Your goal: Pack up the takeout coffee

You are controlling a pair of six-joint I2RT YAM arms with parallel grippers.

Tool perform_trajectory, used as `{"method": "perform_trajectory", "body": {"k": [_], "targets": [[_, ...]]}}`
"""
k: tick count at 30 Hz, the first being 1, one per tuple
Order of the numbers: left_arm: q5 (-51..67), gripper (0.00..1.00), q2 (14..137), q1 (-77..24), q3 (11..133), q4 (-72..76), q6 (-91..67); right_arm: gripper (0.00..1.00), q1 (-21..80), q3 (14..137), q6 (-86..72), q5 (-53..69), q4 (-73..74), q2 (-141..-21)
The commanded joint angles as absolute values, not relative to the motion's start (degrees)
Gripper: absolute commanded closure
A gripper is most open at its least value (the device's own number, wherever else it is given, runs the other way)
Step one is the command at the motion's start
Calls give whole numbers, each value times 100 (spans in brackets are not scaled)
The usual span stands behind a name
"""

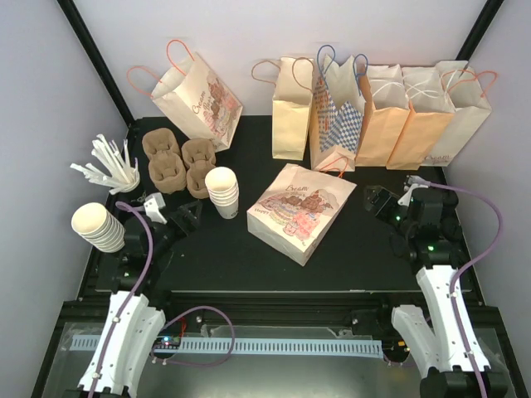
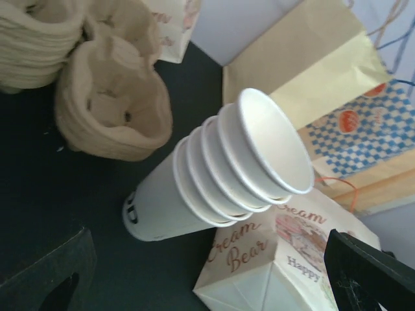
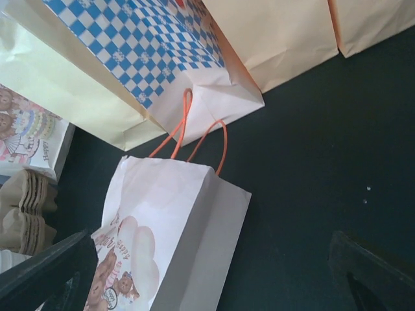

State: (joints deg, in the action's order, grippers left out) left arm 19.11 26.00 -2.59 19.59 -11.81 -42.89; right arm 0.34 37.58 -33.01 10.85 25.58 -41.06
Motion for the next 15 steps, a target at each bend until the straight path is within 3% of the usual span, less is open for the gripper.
{"method": "perform_trajectory", "body": {"k": [1,6,15], "targets": [[1197,1,2670,-244,2381,-2373,-4150,0,24,3703,-3498,1231,2604,-4269],[262,1,2539,-237,3150,-3887,-4202,0,19,3907,-3538,1646,2828,-4855],[49,1,2087,-221,3000,-3715,-3847,1,24,3779,-3492,2021,2503,-5703]]}}
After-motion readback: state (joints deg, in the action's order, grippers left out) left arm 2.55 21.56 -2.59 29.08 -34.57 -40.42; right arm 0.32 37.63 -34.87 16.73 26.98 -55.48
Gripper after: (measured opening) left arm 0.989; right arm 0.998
